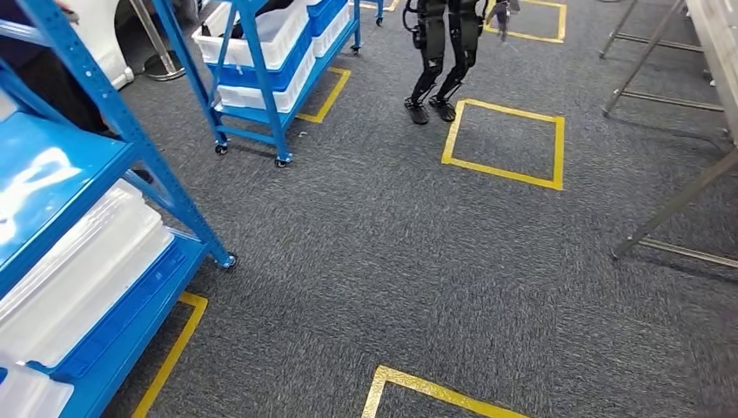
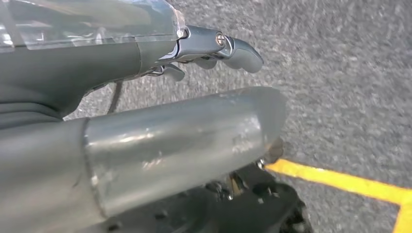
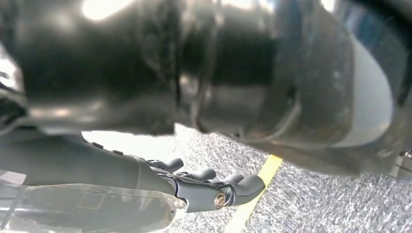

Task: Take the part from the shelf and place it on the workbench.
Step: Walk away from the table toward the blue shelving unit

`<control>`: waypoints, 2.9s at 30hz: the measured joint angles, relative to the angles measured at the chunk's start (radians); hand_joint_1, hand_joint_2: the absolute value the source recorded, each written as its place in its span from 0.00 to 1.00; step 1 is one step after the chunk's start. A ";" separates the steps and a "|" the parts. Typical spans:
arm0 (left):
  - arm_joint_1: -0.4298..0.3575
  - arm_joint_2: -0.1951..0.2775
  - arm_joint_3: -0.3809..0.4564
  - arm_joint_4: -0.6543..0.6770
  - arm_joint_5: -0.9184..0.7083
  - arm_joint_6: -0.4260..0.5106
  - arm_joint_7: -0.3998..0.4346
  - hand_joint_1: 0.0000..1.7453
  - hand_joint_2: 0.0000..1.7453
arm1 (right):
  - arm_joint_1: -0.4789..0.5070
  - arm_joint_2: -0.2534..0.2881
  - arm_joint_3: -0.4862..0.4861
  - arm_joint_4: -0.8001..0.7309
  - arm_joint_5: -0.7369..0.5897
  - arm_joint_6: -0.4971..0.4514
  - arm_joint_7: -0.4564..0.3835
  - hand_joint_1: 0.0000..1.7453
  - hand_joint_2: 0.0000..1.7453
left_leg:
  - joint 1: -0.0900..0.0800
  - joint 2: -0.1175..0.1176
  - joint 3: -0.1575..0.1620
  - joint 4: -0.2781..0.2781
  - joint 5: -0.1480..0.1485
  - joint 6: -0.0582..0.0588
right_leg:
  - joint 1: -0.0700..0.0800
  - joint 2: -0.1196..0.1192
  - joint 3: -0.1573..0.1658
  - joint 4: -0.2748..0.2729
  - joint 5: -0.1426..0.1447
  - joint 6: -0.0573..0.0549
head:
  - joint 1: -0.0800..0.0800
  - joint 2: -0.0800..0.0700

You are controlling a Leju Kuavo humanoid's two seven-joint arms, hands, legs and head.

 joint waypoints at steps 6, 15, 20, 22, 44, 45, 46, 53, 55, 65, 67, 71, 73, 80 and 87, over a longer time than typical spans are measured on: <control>-0.002 0.000 0.000 0.000 0.000 0.000 0.002 0.00 0.00 | -0.003 -0.001 0.000 0.000 0.002 0.005 -0.003 0.00 0.00 | 0.005 -0.064 0.003 -0.015 0.012 0.031 | -0.012 0.111 -0.092 0.209 -0.121 0.020 | 0.000 0.000; -0.001 0.000 0.000 0.000 -0.006 0.000 0.002 0.00 0.00 | -0.005 -0.003 0.000 0.000 0.017 0.017 -0.008 0.00 0.00 | 0.005 -0.193 -0.014 0.002 0.016 0.006 | -0.016 0.210 -0.036 0.024 0.011 0.007 | 0.000 0.000; 0.003 0.004 0.001 0.000 -0.012 0.002 0.001 0.00 0.00 | -0.002 0.000 0.000 0.000 0.018 0.018 -0.014 0.00 0.00 | 0.006 -0.102 -0.081 0.124 -0.053 -0.015 | -0.018 0.135 -0.028 0.003 0.023 -0.023 | -0.003 0.000; 0.000 0.004 0.001 0.000 -0.013 0.003 0.001 0.00 0.00 | 0.002 0.000 -0.001 0.000 0.018 0.017 -0.015 0.00 0.00 | 0.009 -0.069 -0.143 0.256 -0.111 -0.022 | -0.014 0.099 -0.029 0.003 0.021 -0.027 | -0.004 0.000; -0.002 0.004 0.001 0.000 -0.021 0.000 0.000 0.00 0.00 | -0.005 0.000 -0.003 0.001 0.023 0.018 -0.015 0.00 0.00 | 0.007 -0.172 0.002 -0.002 0.011 0.013 | -0.021 0.219 -0.045 0.039 0.020 0.013 | -0.003 0.000; -0.002 0.003 0.001 0.000 -0.021 0.000 0.000 0.00 0.00 | -0.005 0.000 -0.004 0.001 0.024 0.018 -0.014 0.00 0.00 | 0.008 -0.185 -0.004 -0.001 0.013 0.005 | -0.020 0.231 -0.043 0.029 0.016 0.009 | -0.003 0.000; -0.001 0.002 0.001 0.000 -0.021 0.000 0.000 0.00 0.00 | -0.005 -0.001 -0.004 0.001 0.025 0.017 -0.014 0.00 0.00 | 0.010 -0.198 -0.010 -0.002 0.016 -0.003 | -0.019 0.221 -0.043 0.025 0.018 0.005 | -0.003 0.000; -0.003 0.001 0.001 0.000 -0.020 0.000 -0.001 0.00 0.00 | 0.004 0.001 -0.005 0.001 0.031 0.016 -0.011 0.00 0.00 | 0.012 -0.067 -0.137 0.258 -0.115 -0.031 | -0.015 0.102 -0.031 0.006 0.022 -0.028 | -0.006 0.000; 0.001 0.000 0.001 0.000 -0.020 0.000 -0.001 0.00 0.00 | 0.006 0.001 -0.006 0.001 0.031 0.016 -0.009 0.00 0.00 | 0.013 -0.058 -0.126 0.248 -0.089 -0.033 | -0.013 0.071 -0.028 0.007 0.017 -0.027 | -0.006 0.000; 0.002 -0.002 0.001 0.000 -0.020 0.004 0.000 0.00 0.00 | -0.003 0.001 -0.007 0.001 0.034 0.016 -0.007 0.00 0.00 | 0.009 -0.047 0.014 -0.020 0.016 0.021 | -0.010 0.066 -0.027 0.074 -0.051 0.018 | -0.005 0.000; 0.000 -0.002 0.001 0.000 -0.020 0.004 0.000 0.00 0.00 | -0.003 0.001 -0.007 0.001 0.034 0.016 -0.010 0.00 0.00 | 0.008 -0.067 0.012 -0.020 0.018 0.026 | -0.014 0.108 -0.093 0.207 -0.113 0.024 | -0.005 0.000; 0.001 -0.003 0.001 0.000 -0.021 0.004 0.000 0.00 0.00 | -0.007 0.000 -0.007 0.001 0.037 0.015 -0.015 0.00 0.00 | 0.008 -0.123 0.017 -0.016 0.016 0.024 | -0.017 0.123 -0.113 0.225 -0.062 0.026 | -0.005 0.000; 0.000 -0.005 0.001 0.000 -0.021 0.004 0.000 0.00 0.00 | -0.006 0.000 -0.008 0.001 0.038 0.014 -0.013 0.00 0.00 | 0.008 -0.153 0.012 -0.007 0.013 0.017 | -0.024 0.175 -0.059 0.094 0.001 0.022 | -0.005 0.000; 0.003 -0.005 0.003 0.000 -0.022 0.010 0.000 0.00 0.00 | -0.002 0.000 -0.010 0.002 0.041 0.014 -0.006 0.00 0.00 | 0.011 -0.143 -0.041 0.058 -0.016 -0.024 | -0.026 0.165 -0.034 0.018 0.020 -0.017 | -0.007 0.000; 0.003 -0.008 0.003 0.000 -0.023 0.012 -0.001 0.00 0.00 | 0.007 -0.001 -0.014 0.002 0.044 0.014 -0.006 0.00 0.00 | 0.011 -0.043 -0.081 0.166 -0.033 -0.024 | -0.011 0.053 -0.021 0.018 0.005 -0.027 | -0.009 0.000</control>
